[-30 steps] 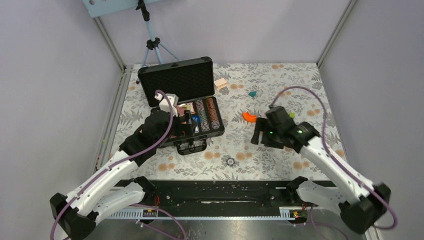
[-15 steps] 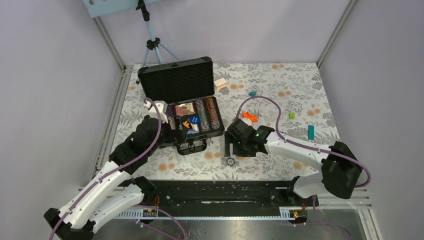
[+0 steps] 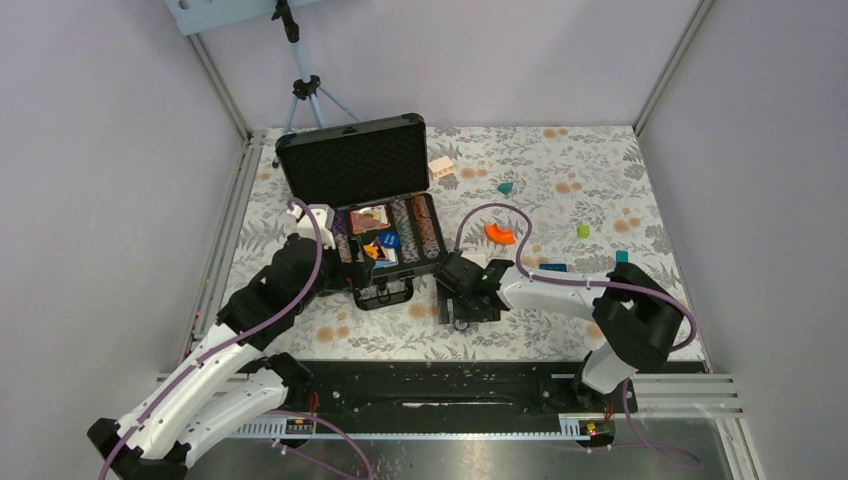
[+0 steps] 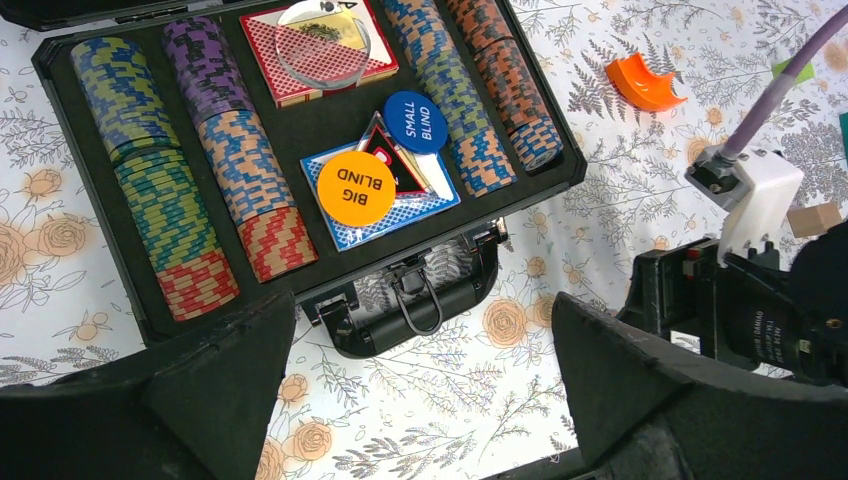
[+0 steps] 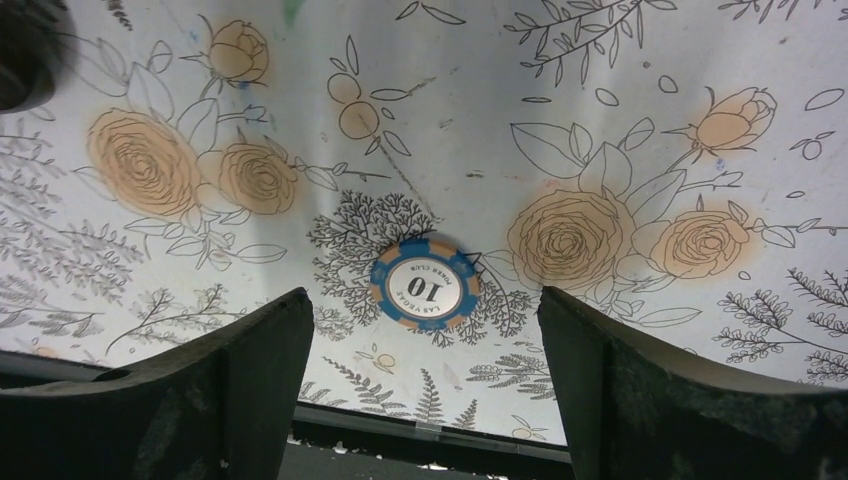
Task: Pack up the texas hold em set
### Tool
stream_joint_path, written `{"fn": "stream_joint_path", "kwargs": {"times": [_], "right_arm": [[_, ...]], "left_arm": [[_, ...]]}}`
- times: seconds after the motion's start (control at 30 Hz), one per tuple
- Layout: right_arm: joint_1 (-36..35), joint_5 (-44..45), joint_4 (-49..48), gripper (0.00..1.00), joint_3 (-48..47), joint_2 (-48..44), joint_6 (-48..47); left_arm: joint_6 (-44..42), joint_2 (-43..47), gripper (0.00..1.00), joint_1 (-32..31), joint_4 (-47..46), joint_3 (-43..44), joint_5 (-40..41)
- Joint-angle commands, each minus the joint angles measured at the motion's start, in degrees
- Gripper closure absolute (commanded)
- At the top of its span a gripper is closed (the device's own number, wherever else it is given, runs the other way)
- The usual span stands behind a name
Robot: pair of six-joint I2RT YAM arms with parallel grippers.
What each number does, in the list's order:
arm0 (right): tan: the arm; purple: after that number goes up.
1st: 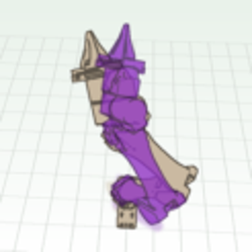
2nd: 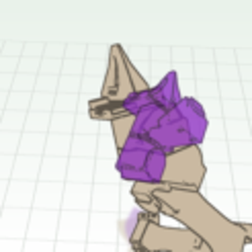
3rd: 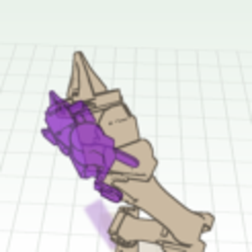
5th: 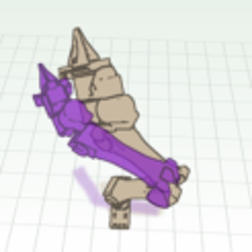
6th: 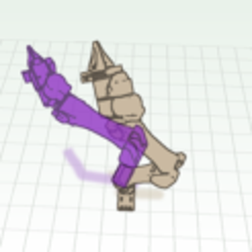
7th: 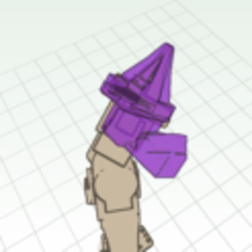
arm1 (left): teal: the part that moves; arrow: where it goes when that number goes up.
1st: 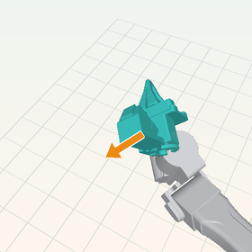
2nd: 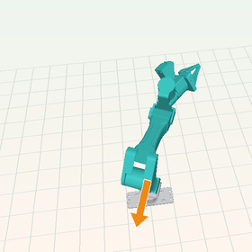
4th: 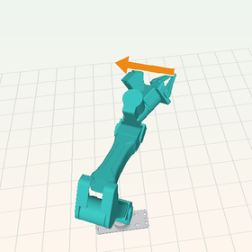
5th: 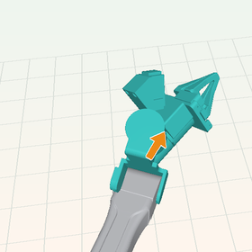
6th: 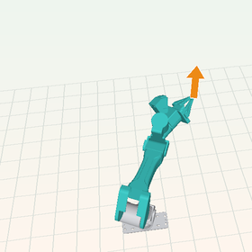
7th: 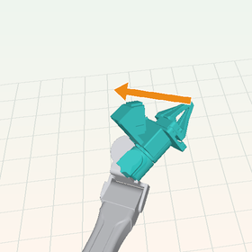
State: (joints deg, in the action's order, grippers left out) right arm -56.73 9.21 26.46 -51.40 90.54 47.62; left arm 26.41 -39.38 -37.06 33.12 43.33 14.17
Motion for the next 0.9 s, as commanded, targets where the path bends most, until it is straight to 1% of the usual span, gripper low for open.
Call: {"fn": "stream_joint_path", "kwargs": {"times": [0.0, 0.23, 0.33, 0.6, 0.73, 0.87], "right_arm": [[-1.0, 3.1, 2.2, 0.11, -3.9, 3.2, 0.8], [-4.4, 7.8, 7.9, 0.16, -8.7, 8.0, 0.5], [-4.4, 7.9, 7.9, 0.21, -8.0, 8.6, 1.3], [-4.4, 6.0, 4.1, 0.30, -3.3, 8.7, 2.9], [-4.4, 4.9, 3.1, 0.37, -2.4, 9.6, 3.3], [-4.5, 4.8, 3.2, 0.40, -1.8, 9.8, 3.8]], "left_arm": [[-0.6, 0.1, 0.01, 0.2, -1.5, 0.2, 0.0], [-0.7, -0.1, 0.01, 0.3, -1.6, 0.2, -0.3], [-0.7, -0.1, 0.01, 0.3, -1.6, 0.2, -0.5], [-0.9, -0.5, 0.01, 0.2, -1.7, 0.3, -0.8], [-0.9, -0.8, 0.01, 0.3, -1.8, 0.2, -1.2], [-1.0, -0.9, 0.01, 0.3, -1.8, 0.2, -1.4]]}}
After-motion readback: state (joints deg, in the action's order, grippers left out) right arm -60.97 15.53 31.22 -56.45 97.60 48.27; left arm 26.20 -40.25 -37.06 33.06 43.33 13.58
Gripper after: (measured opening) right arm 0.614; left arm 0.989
